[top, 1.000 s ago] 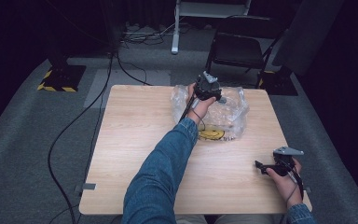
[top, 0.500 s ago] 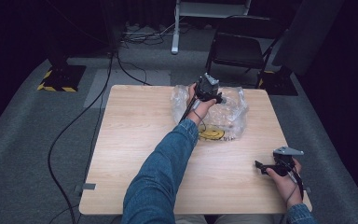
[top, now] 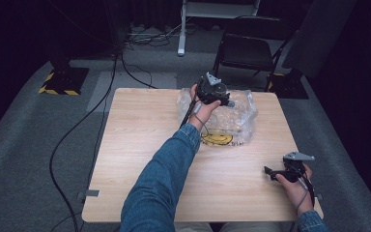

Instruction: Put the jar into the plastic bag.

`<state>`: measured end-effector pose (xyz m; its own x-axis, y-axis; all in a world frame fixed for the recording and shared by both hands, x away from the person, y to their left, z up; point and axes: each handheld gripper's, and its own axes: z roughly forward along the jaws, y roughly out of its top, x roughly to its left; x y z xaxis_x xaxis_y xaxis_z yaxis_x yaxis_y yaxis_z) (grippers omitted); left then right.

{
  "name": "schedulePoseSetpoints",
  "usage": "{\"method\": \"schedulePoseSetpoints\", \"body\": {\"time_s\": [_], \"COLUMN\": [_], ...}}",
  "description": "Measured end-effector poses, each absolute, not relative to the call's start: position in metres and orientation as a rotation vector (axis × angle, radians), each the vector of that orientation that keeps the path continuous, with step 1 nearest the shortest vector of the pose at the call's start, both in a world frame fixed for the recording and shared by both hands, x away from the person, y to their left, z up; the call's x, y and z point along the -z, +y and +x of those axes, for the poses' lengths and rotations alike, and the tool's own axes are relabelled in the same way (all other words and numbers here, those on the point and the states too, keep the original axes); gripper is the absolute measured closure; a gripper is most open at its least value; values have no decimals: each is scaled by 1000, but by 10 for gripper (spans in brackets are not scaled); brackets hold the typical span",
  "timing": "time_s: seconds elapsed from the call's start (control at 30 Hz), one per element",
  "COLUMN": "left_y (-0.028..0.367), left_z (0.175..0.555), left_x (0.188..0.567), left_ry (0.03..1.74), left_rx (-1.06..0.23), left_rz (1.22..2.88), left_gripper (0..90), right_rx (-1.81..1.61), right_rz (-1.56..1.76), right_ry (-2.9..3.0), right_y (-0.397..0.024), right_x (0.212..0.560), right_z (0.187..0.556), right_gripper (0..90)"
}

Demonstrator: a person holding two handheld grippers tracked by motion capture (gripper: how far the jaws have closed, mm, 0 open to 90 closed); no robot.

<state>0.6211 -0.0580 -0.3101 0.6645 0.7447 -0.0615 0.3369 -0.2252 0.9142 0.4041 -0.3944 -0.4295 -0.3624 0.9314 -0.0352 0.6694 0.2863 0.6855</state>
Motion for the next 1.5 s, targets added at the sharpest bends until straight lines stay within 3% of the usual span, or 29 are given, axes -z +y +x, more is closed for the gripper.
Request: {"method": "schedulePoseSetpoints", "body": {"time_s": [0.57, 1.5], "left_y": [-24, 27], "left_z": [588, 543], "left_x": [283, 281], "left_ry": [816, 822], "left_rx": [-532, -577], "left_rz": [1800, 1848], "left_gripper": [66, 70], "right_rx": [-824, -831], "right_rz": [1409, 1390], "right_ry": [2158, 2183], "right_y": [-396, -397], "right_x": [429, 429], "right_z": [407, 411], "right_gripper": [10, 3]}}
